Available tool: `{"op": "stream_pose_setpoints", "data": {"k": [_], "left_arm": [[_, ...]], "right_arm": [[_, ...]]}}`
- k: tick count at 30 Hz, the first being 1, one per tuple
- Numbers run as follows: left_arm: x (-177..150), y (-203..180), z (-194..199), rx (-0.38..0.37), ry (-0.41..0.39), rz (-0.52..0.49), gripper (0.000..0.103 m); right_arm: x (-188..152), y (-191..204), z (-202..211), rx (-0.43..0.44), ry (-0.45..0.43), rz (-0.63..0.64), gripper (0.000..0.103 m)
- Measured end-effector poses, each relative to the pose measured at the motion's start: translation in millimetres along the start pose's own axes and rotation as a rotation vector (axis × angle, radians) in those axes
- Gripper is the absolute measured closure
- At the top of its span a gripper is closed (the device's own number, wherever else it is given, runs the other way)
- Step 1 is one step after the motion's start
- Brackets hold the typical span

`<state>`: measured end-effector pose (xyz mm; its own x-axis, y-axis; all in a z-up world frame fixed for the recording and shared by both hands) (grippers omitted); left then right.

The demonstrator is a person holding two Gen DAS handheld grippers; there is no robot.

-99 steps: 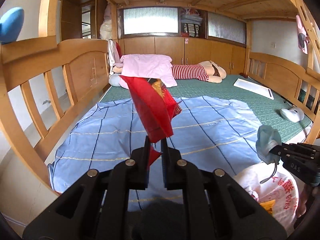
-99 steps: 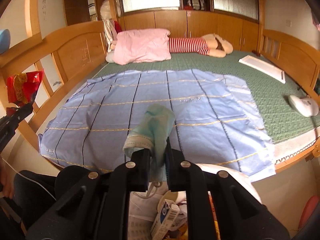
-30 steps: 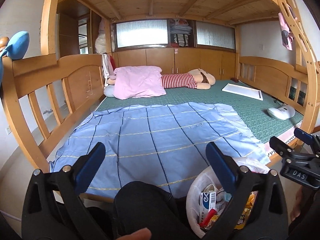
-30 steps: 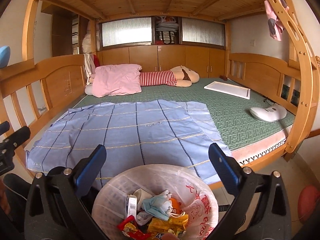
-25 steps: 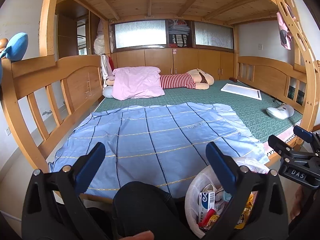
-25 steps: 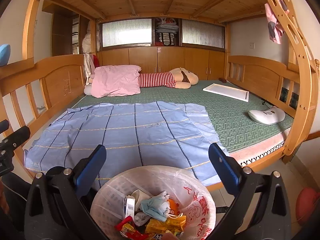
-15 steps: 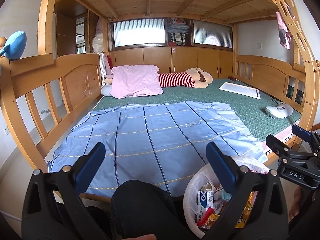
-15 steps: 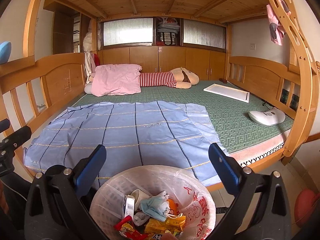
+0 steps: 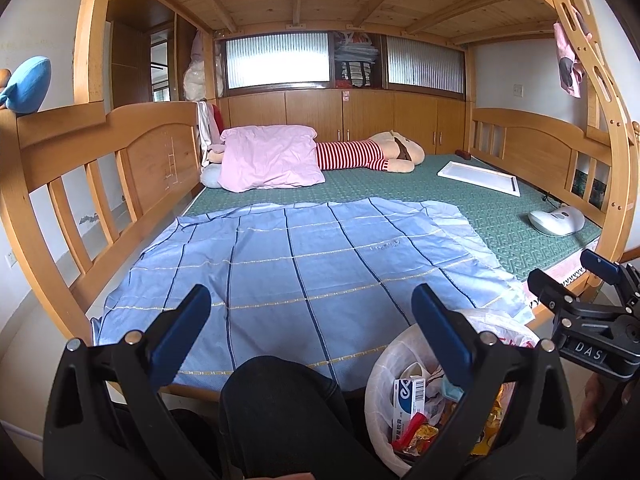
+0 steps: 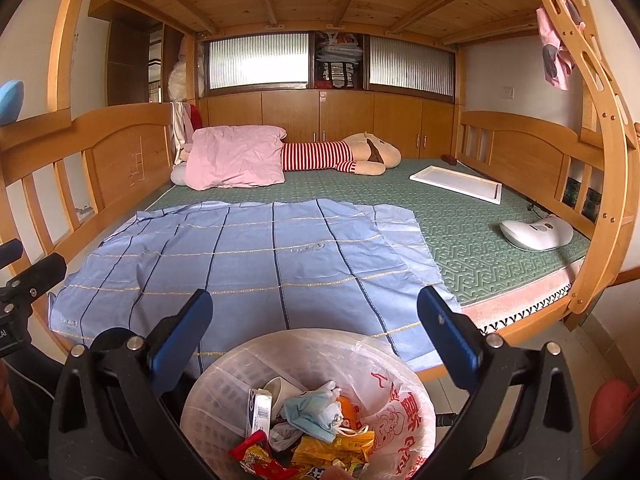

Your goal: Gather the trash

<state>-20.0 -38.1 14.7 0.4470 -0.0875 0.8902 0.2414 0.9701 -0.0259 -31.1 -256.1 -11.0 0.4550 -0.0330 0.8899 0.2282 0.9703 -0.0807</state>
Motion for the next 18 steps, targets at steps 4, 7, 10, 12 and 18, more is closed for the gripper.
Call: {"op": "stream_pose_setpoints", "data": {"k": [4,7,10,12,18], "left_arm": [[-0.3,-0.4,-0.1,0.0,0.001,0.001,0.003],[-0.7,-0.3,-0.3,-0.001,0.002,0.0,0.003],[-1.4,-0.7,-0.6,-0.002,0.005,0.0,0.003],[-1.9,-1.1,-0.7,-0.002,0.005,0.0,0.003],[-1.7,-1.7,-0.9,-0.002,0.006,0.001,0.003]], "right_arm": [[-0.3,0.9,-1.4,0.001,0.002,0.001,0.003],[-0.3,0.7,-1.3,0.001,0.002,0.0,0.003],[-1.0,0.8,-3.1,0.004,0.007,-0.001,0.003],[-1.6,1.6,-3.8,0.005,0.009,-0.001,0.003],[-2.9,3.6,-4.0,0.003,0.011,0.001,0.003]]}}
Point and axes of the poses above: each gripper's, at about its wrist camera, not at the fingertips, and z roughly against the way its jaws point, y to its left, x to its top, the point moved 3 cm from there along -z, roughly the way its jaws point, and after that the axes turned 10 degrees about -x, right-handed, at the moved point
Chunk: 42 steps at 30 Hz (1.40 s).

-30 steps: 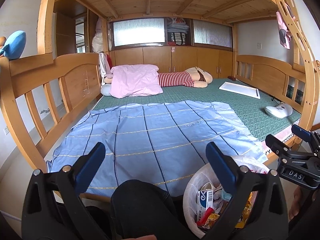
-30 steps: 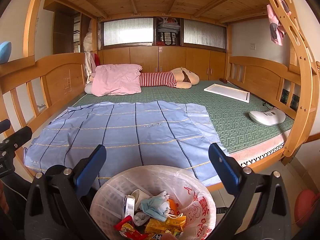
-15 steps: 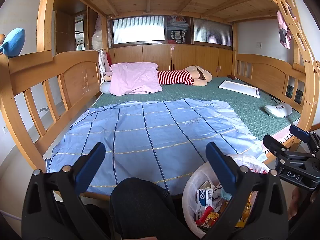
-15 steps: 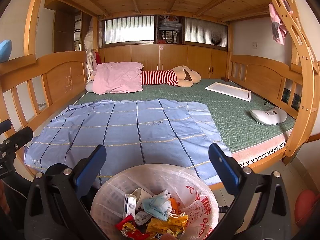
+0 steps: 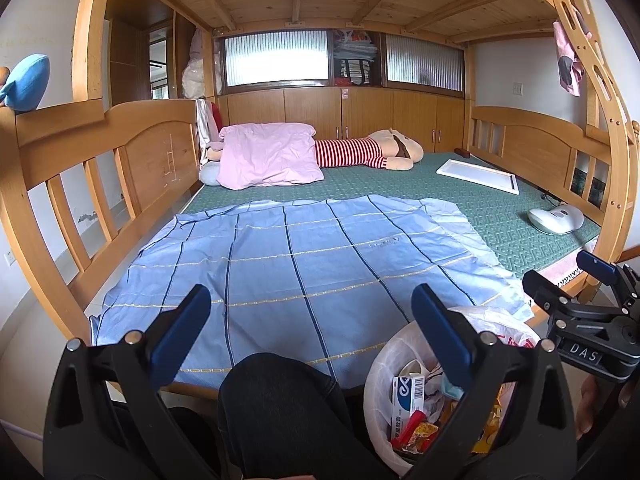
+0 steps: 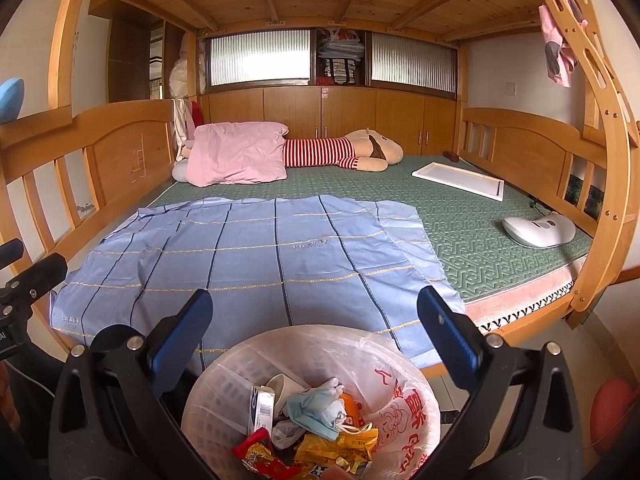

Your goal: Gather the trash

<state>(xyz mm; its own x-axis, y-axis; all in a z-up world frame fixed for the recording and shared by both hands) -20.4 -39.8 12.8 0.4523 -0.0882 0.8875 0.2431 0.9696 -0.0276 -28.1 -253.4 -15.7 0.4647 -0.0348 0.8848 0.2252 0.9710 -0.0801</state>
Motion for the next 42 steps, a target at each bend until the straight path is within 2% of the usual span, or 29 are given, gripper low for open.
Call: {"op": "stream_pose_setpoints", "data": {"k": [42], "left_arm": [[-8.8,3.3,-8.4,-0.015,0.037,0.008,0.003]], "right_arm": [[-9.6,-3.8,-10.2,0.019,0.03,0.001,0.003]]}}
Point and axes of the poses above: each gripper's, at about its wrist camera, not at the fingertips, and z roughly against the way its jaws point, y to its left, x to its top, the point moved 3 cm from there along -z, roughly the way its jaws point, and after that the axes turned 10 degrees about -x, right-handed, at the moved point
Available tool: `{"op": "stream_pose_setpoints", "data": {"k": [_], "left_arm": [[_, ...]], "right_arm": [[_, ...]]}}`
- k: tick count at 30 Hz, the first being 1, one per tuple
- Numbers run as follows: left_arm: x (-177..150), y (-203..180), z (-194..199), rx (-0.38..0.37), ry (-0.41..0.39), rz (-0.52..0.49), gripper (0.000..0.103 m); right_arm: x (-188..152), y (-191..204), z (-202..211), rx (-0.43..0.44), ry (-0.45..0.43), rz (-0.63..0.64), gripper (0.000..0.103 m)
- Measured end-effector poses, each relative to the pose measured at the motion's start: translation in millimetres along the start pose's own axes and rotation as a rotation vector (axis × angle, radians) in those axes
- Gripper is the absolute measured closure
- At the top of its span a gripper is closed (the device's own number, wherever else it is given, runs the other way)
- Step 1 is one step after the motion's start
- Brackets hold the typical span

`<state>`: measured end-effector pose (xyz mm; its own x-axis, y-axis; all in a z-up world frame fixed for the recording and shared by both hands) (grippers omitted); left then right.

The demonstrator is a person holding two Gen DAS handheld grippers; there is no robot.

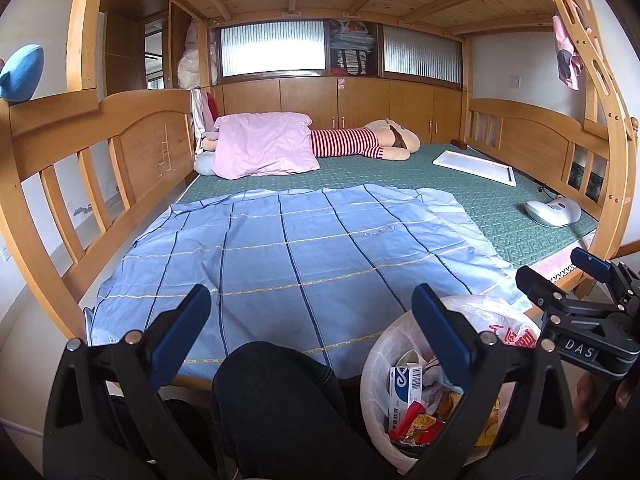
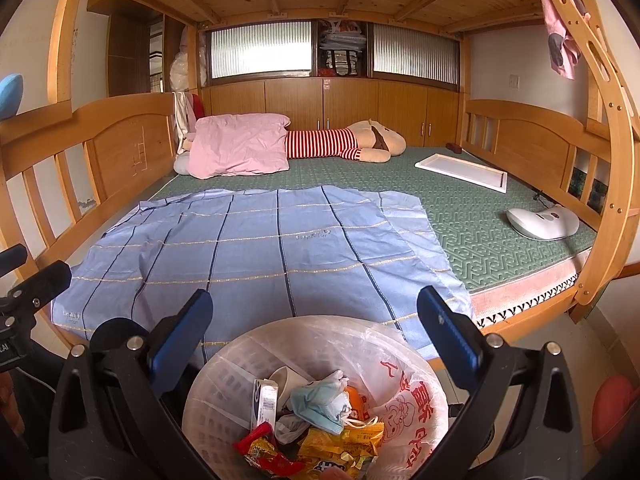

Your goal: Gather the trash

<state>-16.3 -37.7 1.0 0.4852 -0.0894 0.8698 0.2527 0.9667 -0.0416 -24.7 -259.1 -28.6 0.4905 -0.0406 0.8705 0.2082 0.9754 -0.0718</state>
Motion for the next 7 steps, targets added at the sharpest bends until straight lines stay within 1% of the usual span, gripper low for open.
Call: {"op": "stream_pose_setpoints", "data": {"k": [4,7], "left_arm": [[-2.5,2.7,-5.0,0.023,0.022,0.002,0.003],[-4.7,5.4,-7.9,0.022,0.034,0.011,0.003]], "right_arm": [[-1.0,-2.2,-2.9,-0.001,0.007,-0.005,0.003],[-1.4,-3.2,-5.2,0.002,0.019,-0.009,0.003]]}}
Point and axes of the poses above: each gripper's, at about its wrist camera, not at the fingertips, and z roughly against the way its jaws point, y to its left, x to its top, the point moved 3 cm from there along -z, roughly the way its jaws point, and after that the axes turned 10 degrees about -x, right-handed, at the moved point
